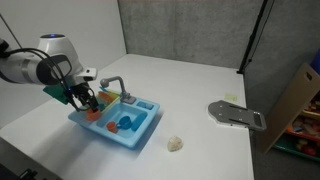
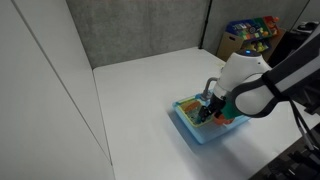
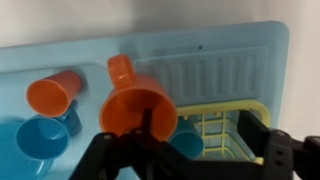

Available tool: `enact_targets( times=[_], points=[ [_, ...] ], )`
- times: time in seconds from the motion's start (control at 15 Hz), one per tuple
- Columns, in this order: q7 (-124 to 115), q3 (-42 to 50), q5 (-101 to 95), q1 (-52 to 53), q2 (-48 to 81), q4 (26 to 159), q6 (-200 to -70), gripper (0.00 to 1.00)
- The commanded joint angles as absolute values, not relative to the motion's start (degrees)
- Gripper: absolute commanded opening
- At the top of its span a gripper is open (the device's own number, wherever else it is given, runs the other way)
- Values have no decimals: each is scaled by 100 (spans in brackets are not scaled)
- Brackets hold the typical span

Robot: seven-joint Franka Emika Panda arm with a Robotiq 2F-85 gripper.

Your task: Remove the orange cup from the sink and put it on the tray

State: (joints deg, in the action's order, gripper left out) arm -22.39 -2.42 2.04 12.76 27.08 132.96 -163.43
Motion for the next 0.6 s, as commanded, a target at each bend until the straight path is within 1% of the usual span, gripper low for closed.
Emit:
enact_targets(
  times=[0.0,0.33,0.47,0.53],
  points=[
    [-2039,-244,329,1258,2819,13121,-16318,55],
    [-1954,-286,406,1142,2677,13188,-16315,16],
    [-1922,-288,443,1102,2625,13227,-16324,2],
    [-1904,-287,450,1084,2587,13251,-16333,1]
  ],
)
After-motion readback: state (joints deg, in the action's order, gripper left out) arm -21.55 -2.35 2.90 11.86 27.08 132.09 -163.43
